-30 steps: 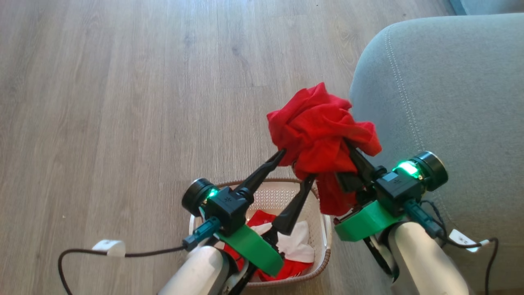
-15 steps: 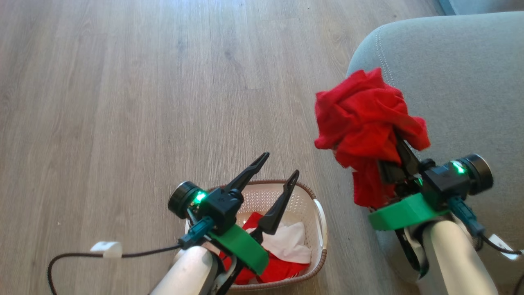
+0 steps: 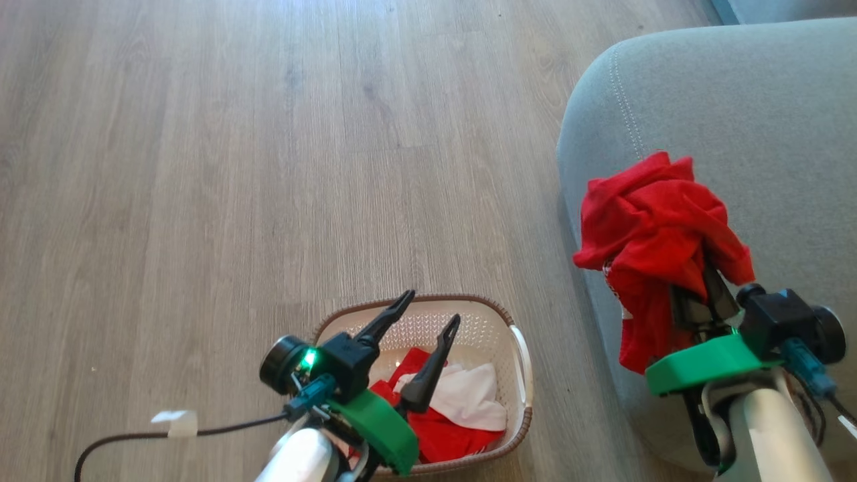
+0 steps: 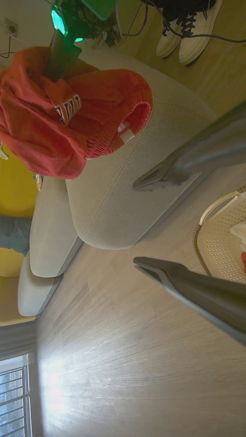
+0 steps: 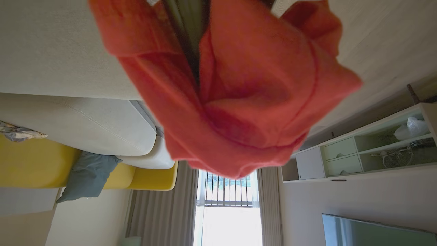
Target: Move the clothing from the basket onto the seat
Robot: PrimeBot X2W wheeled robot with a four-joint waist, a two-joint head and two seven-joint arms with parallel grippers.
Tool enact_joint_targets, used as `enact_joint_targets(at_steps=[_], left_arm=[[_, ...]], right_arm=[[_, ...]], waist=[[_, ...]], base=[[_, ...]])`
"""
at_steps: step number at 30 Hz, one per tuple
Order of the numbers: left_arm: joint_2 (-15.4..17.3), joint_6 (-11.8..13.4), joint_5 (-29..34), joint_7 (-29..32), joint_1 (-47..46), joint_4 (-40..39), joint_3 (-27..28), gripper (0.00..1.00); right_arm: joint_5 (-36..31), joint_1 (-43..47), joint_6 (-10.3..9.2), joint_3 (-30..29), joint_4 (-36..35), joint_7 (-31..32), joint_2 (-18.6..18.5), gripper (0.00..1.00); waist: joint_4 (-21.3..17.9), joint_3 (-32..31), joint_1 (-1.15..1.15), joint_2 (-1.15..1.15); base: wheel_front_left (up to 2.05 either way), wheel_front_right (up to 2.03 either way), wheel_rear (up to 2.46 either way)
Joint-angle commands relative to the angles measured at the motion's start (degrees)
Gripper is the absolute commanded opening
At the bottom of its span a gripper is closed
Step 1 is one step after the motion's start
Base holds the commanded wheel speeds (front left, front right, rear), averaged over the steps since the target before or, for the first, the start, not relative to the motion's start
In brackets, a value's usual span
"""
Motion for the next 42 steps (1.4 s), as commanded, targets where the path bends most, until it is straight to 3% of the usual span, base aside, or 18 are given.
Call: enact_joint_targets(at_steps=[1, 19, 25, 42], left_arm=[[0.14, -0.36, -0.48, -0.55, -0.32, -1.18, 2.24, 1.00], [0.14, -1.12, 0.62, -0.55, 1.05, -0.29, 3.06, 1.00], [0.14, -1.09, 0.91, -0.55, 0.94, -1.19, 3.35, 1.00], [0.14, -1.33, 2.65, -0.55, -1.21, -3.58, 3.32, 1.00]], right_arm=[[1.24, -0.83, -0.01, 0.96, -1.30, -0.37, 0.32, 0.00], [1.77, -0.97, -0.01, 0.39, 0.82, -0.37, 0.32, 0.00], [1.30, -1.40, -0.01, 0.63, -0.02, -0.37, 0.32, 0.00], [1.60, -2.04, -0.01, -1.85, -4.50, -0.37, 0.32, 0.00]], waist=[[-0.07, 0.12, 0.00, 0.00], [-0.66, 0.72, 0.00, 0.00], [-2.46, 1.19, 0.00, 0.00], [-16.51, 5.83, 0.00, 0.00]], base=[[0.00, 0.00, 0.00], [0.00, 0.00, 0.00], [0.00, 0.00, 0.00], [0.00, 0.00, 0.00]])
